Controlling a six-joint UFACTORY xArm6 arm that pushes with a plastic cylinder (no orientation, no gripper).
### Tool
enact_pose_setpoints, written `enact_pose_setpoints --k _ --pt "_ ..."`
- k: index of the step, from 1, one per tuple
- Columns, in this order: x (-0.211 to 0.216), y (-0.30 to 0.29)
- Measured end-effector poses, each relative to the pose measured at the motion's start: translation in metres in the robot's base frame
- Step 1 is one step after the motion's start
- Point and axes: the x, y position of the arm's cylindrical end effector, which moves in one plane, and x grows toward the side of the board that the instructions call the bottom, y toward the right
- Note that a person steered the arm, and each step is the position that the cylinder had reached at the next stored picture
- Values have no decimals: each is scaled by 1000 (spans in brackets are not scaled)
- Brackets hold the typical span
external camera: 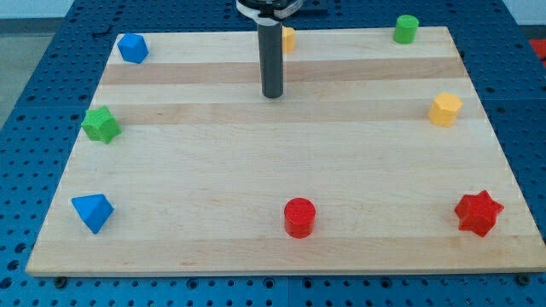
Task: Move your arm towards the center left
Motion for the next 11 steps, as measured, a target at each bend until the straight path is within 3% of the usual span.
enact_pose_setpoints --k 4,5,8,10,11 --pt "14 -2" --pt "58 -21" --pt "75 -93" --pt "132 -172" --pt "137 -192"
